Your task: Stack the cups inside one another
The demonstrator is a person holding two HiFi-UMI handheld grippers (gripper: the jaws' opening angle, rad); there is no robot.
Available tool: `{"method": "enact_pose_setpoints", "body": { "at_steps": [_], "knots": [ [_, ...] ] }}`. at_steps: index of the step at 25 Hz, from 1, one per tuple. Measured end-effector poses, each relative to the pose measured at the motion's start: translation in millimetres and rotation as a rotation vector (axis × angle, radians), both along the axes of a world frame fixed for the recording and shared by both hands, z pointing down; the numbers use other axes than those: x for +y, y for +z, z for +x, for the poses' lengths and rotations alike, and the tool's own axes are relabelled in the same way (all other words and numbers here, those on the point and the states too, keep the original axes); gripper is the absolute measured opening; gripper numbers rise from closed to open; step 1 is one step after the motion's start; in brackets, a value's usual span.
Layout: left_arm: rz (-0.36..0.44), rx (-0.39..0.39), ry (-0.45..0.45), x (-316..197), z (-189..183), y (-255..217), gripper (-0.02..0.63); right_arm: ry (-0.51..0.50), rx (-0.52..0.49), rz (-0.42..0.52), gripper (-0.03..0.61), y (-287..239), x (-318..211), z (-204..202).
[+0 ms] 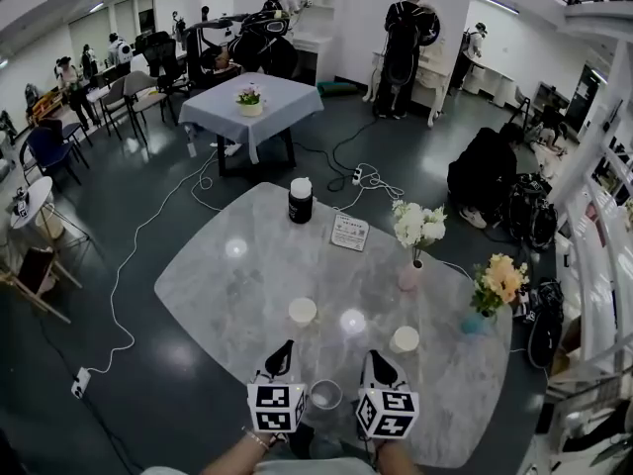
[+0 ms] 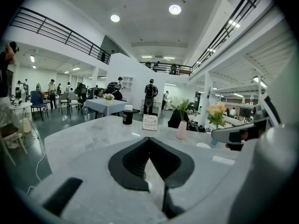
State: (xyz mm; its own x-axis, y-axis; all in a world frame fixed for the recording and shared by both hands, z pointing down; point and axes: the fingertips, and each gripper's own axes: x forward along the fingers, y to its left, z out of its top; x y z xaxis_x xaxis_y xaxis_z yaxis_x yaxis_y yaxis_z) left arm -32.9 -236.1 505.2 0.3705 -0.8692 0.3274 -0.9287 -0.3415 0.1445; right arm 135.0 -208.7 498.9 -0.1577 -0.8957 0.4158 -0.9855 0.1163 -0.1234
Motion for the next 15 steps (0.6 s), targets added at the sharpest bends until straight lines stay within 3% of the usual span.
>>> {"method": "enact_pose_setpoints", "body": {
  "at_steps": [15],
  "knots": [
    [0.02,-0.016,0.211,9.2,84.0,-11.7,-0.003,0.203,-0.017,0.025,0.008,-4.6,37.3,70.6]
  ]
}}
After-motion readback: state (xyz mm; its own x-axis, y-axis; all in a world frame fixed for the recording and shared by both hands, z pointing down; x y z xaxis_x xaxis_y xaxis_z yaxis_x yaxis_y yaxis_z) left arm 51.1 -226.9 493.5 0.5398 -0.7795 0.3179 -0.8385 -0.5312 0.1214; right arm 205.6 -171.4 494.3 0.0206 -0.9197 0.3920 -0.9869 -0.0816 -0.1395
